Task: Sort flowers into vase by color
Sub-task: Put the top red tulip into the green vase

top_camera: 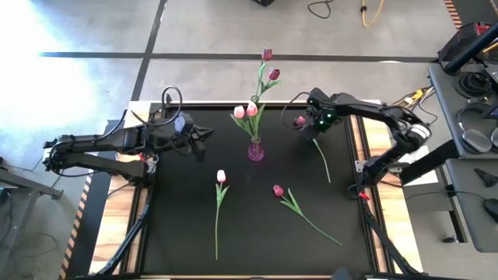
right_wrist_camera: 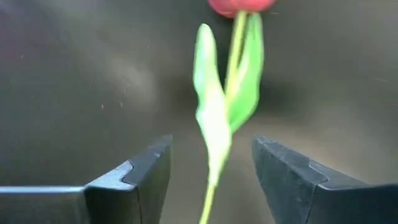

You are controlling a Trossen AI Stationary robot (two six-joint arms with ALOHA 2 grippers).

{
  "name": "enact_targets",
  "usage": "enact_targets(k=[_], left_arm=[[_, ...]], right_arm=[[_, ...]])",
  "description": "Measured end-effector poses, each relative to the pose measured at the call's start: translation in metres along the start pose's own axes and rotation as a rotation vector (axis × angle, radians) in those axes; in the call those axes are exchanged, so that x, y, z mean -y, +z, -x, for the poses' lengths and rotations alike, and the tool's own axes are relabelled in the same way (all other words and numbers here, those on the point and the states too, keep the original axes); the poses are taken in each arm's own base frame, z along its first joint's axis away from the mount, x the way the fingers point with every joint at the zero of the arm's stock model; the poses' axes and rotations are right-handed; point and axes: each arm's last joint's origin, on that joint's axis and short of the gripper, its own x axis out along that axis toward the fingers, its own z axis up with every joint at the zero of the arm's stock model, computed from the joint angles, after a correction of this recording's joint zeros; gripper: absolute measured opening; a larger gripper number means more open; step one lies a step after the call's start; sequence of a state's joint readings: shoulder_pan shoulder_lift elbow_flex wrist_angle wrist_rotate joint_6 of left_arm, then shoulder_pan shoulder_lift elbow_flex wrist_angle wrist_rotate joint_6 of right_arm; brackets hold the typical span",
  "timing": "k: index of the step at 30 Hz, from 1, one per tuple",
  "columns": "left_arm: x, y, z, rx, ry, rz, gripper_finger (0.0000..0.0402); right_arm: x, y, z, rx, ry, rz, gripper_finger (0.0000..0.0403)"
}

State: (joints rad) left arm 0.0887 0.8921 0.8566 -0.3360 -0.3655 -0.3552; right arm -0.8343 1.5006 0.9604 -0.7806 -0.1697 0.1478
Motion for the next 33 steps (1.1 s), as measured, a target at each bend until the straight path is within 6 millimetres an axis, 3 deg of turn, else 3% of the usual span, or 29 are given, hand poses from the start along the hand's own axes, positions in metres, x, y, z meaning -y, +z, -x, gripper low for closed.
enact_targets(k=[11, 15, 19, 21, 25, 29, 33], left_arm=[[-0.002, -0.001, 0.003, -0.006, 0.014, 0.017, 0.0], [-0.002, -0.001, 0.003, -0.008, 0.021, 0.015, 0.0], [-0.002, -0.001, 0.003, -0.007, 0.023, 0.016, 0.0], [-0.002, -0.001, 0.003, -0.007, 0.024, 0.016, 0.0], [-0.002, -0.001, 0.003, -0.006, 0.024, 0.021, 0.0], [-0.003, 0.0, 0.003, 0.007, 0.048, 0.052, 0.0], [-0.004, 0.001, 0.006, 0.023, 0.043, 0.06, 0.0]], right_arm=[[0.007, 0.021, -0.039, -0.088, -0.035, -0.059, 0.0202], [0.009, 0.023, -0.042, -0.096, -0.077, -0.079, 0.0157], [0.007, 0.029, -0.035, -0.051, -0.084, -0.07, 0.0077], [0.005, 0.032, -0.025, -0.014, -0.075, -0.056, 0.0031], [-0.003, 0.039, 0.014, 0.119, -0.048, -0.03, 0.0015], [-0.015, 0.044, 0.079, 0.389, -0.002, 0.0, 0.0011], [-0.026, 0.037, 0.146, 0.784, 0.075, 0.054, 0.001]])
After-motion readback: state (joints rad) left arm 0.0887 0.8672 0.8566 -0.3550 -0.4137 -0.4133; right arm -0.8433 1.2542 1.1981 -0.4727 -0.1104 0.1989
